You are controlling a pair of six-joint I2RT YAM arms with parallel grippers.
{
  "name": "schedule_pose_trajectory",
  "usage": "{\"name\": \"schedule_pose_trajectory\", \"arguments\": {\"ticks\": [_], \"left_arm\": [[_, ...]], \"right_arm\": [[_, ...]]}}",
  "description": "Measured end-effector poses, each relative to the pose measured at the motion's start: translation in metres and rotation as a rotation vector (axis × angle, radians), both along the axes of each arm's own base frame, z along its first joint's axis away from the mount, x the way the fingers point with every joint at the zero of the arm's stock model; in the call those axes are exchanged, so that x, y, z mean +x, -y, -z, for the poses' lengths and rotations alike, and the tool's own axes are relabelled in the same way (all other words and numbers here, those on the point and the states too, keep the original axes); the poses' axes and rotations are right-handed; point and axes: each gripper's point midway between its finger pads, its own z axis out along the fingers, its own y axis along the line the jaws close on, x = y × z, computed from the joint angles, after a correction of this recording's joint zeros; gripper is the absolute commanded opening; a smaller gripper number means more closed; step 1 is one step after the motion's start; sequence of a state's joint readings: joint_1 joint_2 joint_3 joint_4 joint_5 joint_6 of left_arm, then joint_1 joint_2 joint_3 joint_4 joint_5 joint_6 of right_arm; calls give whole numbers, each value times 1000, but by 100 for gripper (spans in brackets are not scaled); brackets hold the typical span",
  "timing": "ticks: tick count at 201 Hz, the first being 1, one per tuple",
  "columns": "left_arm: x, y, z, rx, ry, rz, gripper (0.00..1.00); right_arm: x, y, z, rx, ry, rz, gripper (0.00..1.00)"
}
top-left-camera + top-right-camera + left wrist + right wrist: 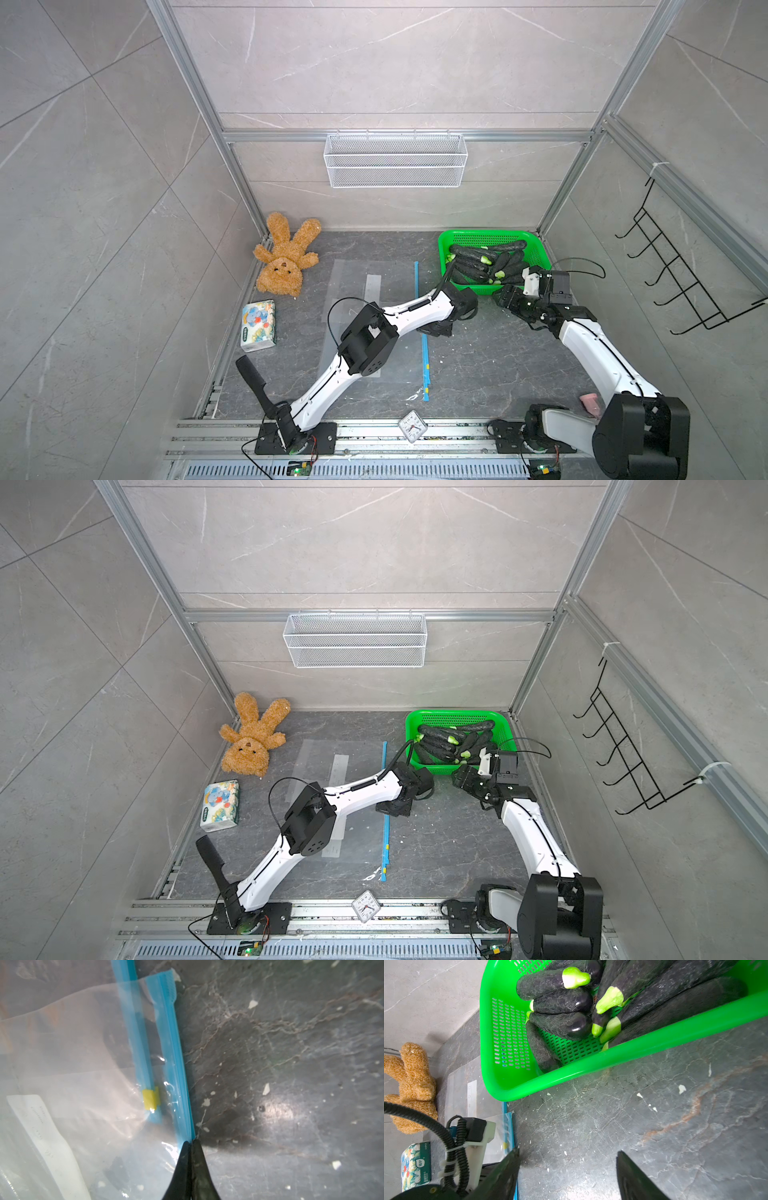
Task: Place the eggplant in a zip-top bag and seal the zipper
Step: Open the zipper food storage bag.
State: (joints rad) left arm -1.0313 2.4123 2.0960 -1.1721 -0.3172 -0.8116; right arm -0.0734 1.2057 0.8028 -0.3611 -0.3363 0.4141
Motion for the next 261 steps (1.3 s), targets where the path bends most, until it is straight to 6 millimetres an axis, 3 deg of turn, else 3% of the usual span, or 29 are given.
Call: {"name": "schedule_pose_trajectory", "arguments": {"ticks": [74,112,183,261], "left_arm": [[1,-5,-55,-74,70,-1,0],[-3,-12,-51,-53,58,-1,0],[-1,-14,-51,-43,70,-1,0],[1,-15,-52,-44,83,-16,0]], "right_arm": [[-1,-13,4,6,-14,-40,70],[-5,-42,10,30,-17,-141,64],[-33,-109,48,136,-86,-343,50],[-46,-155,63,290,-99,-467,49]]}}
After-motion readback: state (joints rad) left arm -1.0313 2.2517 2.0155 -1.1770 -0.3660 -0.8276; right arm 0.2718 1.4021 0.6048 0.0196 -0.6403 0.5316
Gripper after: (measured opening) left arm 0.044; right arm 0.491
